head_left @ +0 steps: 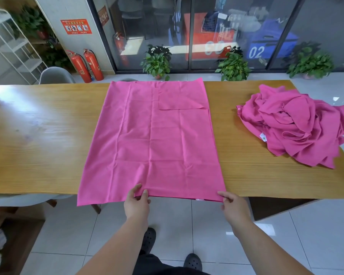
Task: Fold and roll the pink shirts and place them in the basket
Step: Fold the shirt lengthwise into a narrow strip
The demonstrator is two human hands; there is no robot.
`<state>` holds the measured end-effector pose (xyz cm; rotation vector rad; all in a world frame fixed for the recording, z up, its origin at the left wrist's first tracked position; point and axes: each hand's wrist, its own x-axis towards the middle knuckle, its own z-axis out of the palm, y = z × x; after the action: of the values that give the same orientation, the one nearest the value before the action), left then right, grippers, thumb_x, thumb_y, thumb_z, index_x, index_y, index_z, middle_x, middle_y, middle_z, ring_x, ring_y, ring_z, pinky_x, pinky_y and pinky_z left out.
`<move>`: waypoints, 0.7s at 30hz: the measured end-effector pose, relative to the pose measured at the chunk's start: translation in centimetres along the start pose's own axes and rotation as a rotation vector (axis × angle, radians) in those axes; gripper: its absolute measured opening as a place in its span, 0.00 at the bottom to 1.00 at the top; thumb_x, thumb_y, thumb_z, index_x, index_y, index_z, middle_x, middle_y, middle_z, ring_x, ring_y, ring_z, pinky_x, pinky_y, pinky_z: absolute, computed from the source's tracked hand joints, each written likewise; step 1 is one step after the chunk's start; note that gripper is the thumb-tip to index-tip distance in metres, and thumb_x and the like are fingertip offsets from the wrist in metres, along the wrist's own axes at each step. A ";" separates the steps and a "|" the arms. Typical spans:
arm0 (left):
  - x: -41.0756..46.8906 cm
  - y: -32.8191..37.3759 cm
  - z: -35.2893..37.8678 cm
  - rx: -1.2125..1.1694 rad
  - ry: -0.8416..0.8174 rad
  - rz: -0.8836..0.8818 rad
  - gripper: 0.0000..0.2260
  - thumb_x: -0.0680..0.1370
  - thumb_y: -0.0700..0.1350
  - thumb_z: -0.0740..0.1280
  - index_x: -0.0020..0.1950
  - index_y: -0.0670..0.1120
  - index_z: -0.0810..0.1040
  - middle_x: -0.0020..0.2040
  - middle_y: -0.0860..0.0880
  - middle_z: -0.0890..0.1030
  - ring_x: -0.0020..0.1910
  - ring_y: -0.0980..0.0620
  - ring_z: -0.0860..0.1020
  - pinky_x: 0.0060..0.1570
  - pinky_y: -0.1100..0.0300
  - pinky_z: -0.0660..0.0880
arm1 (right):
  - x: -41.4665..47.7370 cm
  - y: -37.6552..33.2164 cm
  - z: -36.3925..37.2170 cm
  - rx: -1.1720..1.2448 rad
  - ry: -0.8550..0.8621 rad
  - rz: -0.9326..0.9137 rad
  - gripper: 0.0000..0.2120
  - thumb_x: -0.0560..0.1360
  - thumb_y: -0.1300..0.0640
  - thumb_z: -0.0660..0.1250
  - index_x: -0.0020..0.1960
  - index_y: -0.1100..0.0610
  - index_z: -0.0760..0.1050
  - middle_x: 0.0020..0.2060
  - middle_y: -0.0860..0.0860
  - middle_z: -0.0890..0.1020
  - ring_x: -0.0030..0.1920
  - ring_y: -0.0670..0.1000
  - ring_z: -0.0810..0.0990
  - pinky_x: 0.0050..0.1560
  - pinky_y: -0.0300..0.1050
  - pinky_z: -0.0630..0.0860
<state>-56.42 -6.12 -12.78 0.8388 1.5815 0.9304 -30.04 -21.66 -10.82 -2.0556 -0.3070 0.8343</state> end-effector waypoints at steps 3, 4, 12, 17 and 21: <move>0.1 0.0 0.1 -0.024 0.004 -0.007 0.14 0.84 0.39 0.68 0.65 0.55 0.82 0.54 0.46 0.85 0.39 0.49 0.83 0.48 0.49 0.84 | -0.3 -3.5 0.4 0.021 0.001 -0.060 0.18 0.86 0.62 0.61 0.58 0.45 0.86 0.45 0.50 0.86 0.35 0.50 0.80 0.35 0.45 0.75; 0.1 0.1 0.2 -0.036 -0.003 -0.001 0.14 0.84 0.39 0.68 0.65 0.54 0.83 0.54 0.47 0.85 0.38 0.50 0.81 0.46 0.50 0.84 | -1.1 -5.4 0.3 0.056 0.005 -0.207 0.19 0.86 0.62 0.61 0.59 0.43 0.85 0.46 0.50 0.84 0.37 0.50 0.79 0.36 0.45 0.75; 0.7 -0.2 -0.6 0.043 -0.048 0.011 0.11 0.83 0.41 0.72 0.60 0.56 0.85 0.55 0.48 0.86 0.34 0.51 0.82 0.40 0.54 0.82 | 0.6 -2.7 -0.2 -0.032 0.021 0.087 0.27 0.80 0.69 0.55 0.55 0.43 0.86 0.66 0.53 0.83 0.43 0.54 0.83 0.39 0.43 0.76; 0.7 -0.3 -0.5 0.056 -0.025 0.014 0.10 0.83 0.41 0.71 0.57 0.57 0.85 0.53 0.50 0.86 0.35 0.50 0.83 0.44 0.50 0.84 | -1.4 -6.6 -0.2 -0.125 0.004 -0.394 0.20 0.85 0.64 0.59 0.62 0.43 0.83 0.51 0.44 0.81 0.42 0.46 0.78 0.45 0.42 0.73; 0.7 -0.3 -0.9 0.028 -0.053 0.010 0.11 0.83 0.41 0.71 0.61 0.56 0.85 0.51 0.46 0.86 0.37 0.50 0.82 0.44 0.52 0.82 | -2.4 -6.7 -1.4 -0.221 0.118 -0.634 0.22 0.84 0.66 0.61 0.66 0.42 0.81 0.53 0.44 0.79 0.44 0.48 0.79 0.42 0.35 0.71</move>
<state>-57.45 -5.79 -13.23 0.8851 1.5495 0.8879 -30.32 -19.77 -3.85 -2.0111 -0.9577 0.2975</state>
